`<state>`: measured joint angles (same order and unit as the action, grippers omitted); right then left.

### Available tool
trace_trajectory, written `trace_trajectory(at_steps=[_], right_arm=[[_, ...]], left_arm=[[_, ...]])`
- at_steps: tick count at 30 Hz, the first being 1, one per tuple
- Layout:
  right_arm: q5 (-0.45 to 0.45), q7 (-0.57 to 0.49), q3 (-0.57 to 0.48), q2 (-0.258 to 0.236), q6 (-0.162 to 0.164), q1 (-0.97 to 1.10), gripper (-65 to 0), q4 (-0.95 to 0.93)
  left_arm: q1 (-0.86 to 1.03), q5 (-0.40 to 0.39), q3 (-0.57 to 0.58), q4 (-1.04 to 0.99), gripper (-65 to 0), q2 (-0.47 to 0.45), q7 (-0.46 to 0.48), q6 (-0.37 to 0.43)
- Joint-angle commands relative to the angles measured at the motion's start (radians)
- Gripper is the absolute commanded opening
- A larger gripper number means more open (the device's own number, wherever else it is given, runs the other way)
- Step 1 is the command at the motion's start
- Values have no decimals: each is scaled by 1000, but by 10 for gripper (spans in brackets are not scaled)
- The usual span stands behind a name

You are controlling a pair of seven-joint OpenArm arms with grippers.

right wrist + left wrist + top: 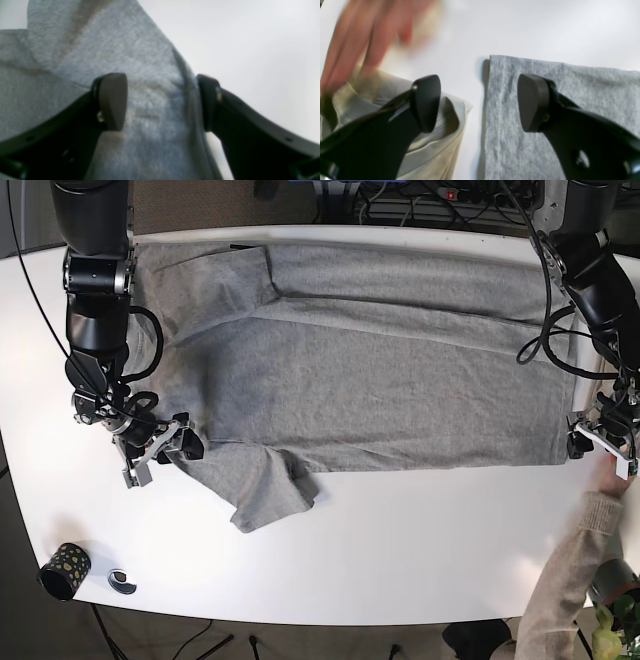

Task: Fold the T-shirt properly
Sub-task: 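Move both grippers along the shirt sides toward the hem, then pinch the hem corners with both grippers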

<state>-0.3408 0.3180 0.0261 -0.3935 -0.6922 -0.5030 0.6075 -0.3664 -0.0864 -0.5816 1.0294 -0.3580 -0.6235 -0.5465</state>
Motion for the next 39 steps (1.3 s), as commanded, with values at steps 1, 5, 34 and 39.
trace_trajectory(at_steps=[1,5,34,39], right_arm=[[-1,3,2,-11,-6,-24,-327,12],[-1,3,1,-9,-1,-26,-485,12],[-10,3,5,-9,2,-23,-595,15],[-13,3,5,-9,2,-23,-596,15]], left_arm=[[-33,-13,2,-34,-204,-26,23,-1],[-59,-13,12,-133,-204,-55,41,-1],[-202,-14,99,-475,-210,-60,189,-8],[-220,-17,99,-530,-211,-60,192,-10]])
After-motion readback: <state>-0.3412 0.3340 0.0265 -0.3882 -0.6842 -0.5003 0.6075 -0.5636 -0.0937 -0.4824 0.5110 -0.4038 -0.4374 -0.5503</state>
